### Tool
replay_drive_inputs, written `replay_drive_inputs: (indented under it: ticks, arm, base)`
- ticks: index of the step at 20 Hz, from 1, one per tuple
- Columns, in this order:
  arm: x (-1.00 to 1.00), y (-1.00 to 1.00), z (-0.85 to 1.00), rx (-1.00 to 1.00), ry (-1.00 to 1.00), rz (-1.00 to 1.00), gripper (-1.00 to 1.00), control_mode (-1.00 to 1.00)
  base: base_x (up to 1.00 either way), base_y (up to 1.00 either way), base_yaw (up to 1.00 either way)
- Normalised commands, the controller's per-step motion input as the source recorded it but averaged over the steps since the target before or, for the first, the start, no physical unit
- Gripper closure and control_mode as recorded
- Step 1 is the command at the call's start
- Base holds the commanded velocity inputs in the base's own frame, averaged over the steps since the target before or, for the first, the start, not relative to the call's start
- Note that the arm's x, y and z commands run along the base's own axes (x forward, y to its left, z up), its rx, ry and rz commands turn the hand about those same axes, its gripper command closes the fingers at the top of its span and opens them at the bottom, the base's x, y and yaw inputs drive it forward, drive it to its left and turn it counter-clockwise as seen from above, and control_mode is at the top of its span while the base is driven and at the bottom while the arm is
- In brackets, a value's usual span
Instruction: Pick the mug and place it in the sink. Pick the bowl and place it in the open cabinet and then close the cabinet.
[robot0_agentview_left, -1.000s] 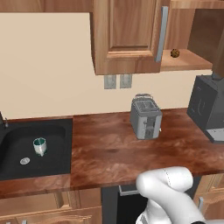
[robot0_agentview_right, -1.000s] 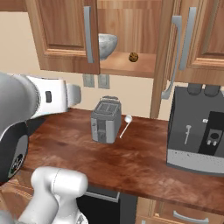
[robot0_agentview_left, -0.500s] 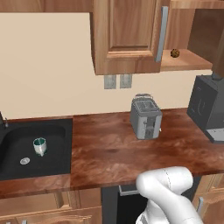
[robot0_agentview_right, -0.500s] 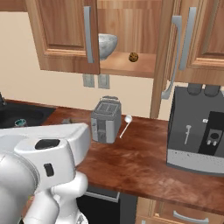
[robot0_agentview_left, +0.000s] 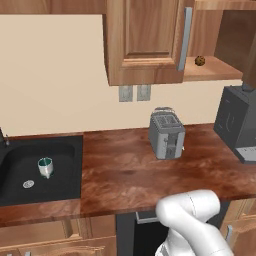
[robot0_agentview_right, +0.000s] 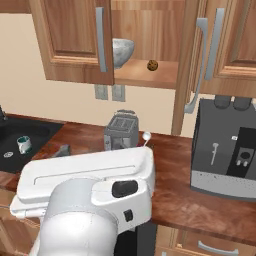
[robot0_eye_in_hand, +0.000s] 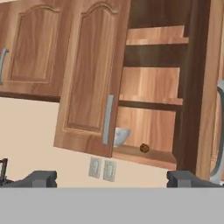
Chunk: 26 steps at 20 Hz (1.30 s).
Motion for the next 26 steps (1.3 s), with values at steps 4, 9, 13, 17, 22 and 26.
replay_drive_inputs:
  ticks: [4,9,13,17,22,26]
  arm:
    - [0.28,-0.8,0.0,0.03,0.0,0.29,-1.0,-1.0]
    - [0.38,-0.61,-0.01,0.01,0.0,0.34,-1.0,-1.0]
    - [0.52,-0.4,-0.09,0.02,0.02,0.36,-1.0,-1.0]
    - [0.28,-0.26,0.0,0.06,0.02,0.26,-1.0,-1.0]
    - [0.67,-0.48,0.0,0.12,0.01,0.05,-1.0,-1.0]
    - [0.74,-0.41,-0.05,0.07,0.0,0.0,-1.0,-1.0]
  base:
    - [0.0,0.0,0.0]
    - [0.0,0.0,0.0]
    - [0.0,0.0,0.0]
    - [0.0,0.0,0.0]
    - [0.0,0.0,0.0]
    - [0.0,0.0,0.0]
